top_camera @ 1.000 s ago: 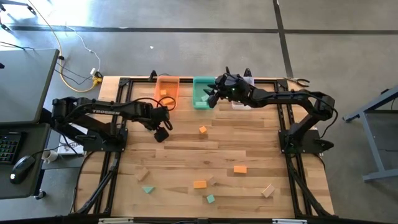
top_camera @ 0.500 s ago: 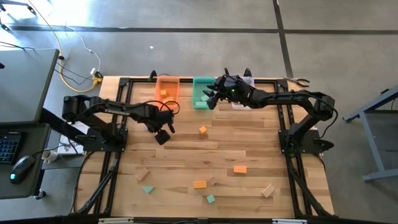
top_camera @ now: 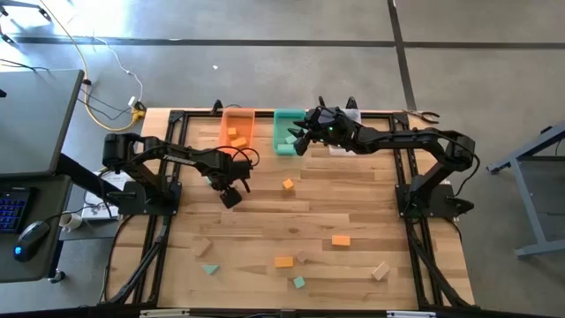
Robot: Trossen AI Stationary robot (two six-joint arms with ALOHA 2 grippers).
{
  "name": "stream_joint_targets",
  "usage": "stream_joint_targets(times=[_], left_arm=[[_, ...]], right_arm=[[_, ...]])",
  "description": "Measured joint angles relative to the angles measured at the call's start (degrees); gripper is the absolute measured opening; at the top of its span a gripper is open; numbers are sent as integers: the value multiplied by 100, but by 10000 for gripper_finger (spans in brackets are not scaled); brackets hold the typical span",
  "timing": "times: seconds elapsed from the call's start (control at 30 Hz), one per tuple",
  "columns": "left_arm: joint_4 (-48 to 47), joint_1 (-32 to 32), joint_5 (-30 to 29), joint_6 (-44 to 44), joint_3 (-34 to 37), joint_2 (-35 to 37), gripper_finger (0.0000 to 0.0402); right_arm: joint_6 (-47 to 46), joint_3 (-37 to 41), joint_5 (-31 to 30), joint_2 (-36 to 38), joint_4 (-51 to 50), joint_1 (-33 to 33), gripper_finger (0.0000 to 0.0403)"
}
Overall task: Sort & place blocks by color
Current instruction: Put the brown block into the transparent bin
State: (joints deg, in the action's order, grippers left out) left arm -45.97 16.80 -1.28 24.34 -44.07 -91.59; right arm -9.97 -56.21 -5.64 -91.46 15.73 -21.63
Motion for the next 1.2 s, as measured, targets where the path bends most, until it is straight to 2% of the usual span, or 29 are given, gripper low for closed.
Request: stream_joint_targets(times=[0.13,0.4,0.57,0.77,0.97,1.1,1.2], left_arm=[[61,-4,20,-155,7,0,208],[108,-4,116,-694,11,74,97],[204,2,328,-1043,22,167,97],[463,48,1457,-1461,-114,287,103],[676,48,2385,-1826,-389,330,106],[722,48,2645,-2105,-697,332,104],[717,50,2716,-2352,-939,332,107]], right_arm=[[1,0,14,2,0,0,152],[314,0,463,282,-175,81,152],[741,0,605,720,-436,289,152],[1645,0,779,1180,-777,640,152],[2286,0,919,1283,-838,985,152],[2694,0,922,1254,-934,1245,152],[2893,0,1216,1248,-1143,1438,152]])
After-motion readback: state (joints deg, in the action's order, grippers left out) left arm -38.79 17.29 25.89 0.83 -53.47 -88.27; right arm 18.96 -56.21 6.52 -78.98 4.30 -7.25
